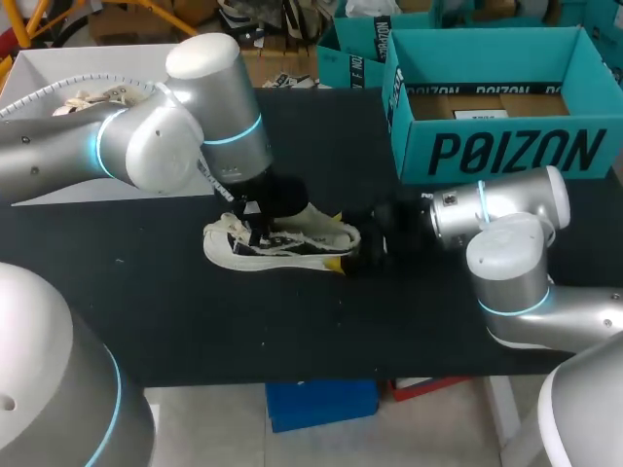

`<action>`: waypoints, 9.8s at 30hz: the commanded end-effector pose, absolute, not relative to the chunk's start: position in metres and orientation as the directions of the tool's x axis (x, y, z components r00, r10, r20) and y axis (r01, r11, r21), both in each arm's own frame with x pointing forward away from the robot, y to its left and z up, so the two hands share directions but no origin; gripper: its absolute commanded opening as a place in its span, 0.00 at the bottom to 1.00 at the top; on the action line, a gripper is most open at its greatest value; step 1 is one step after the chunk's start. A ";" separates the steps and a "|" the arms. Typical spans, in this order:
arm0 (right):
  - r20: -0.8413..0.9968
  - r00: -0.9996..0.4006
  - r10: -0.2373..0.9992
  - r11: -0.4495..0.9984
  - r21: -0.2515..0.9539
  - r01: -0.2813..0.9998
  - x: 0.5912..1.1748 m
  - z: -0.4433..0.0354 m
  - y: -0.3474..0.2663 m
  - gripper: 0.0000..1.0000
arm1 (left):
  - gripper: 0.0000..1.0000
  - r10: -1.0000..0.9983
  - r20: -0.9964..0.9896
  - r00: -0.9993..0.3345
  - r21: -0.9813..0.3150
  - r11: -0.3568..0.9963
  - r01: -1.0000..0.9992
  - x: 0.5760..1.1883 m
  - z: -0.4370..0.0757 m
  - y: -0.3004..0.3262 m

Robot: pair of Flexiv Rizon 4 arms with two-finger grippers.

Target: Take the shoe out of the shoebox, open the shoe tongue, remove and reinsert the insole, then place the shoe into the shoebox

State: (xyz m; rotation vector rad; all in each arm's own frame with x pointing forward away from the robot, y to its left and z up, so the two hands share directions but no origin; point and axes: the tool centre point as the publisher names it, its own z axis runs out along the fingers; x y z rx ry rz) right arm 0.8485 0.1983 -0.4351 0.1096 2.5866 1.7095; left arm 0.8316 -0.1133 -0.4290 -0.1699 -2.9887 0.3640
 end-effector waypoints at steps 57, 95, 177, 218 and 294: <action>0.007 -0.997 0.082 0.390 0.920 0.038 0.850 -0.438 0.198 0.00 | 0.00 0.123 0.044 -0.991 -0.382 0.919 0.097 0.839 -0.412 -0.104; 0.007 -0.997 0.082 0.390 0.920 0.038 0.850 -0.438 0.198 0.00 | 0.00 0.191 0.138 -0.972 -0.421 0.899 0.117 0.840 -0.403 -0.126; 0.007 -0.997 0.082 0.390 0.920 0.038 0.850 -0.438 0.198 0.00 | 0.88 0.224 0.171 -0.960 -0.399 0.906 0.140 0.844 -0.395 -0.150; 0.007 -0.997 0.082 0.390 0.920 0.038 0.850 -0.438 0.198 0.00 | 0.46 0.299 -0.185 -0.936 -0.314 0.885 0.345 0.825 -0.381 -0.216; 0.007 -0.997 0.082 0.390 0.920 0.038 0.850 -0.438 0.198 0.00 | 0.00 0.390 -0.090 -0.916 -0.631 0.690 0.356 0.811 -0.305 -0.191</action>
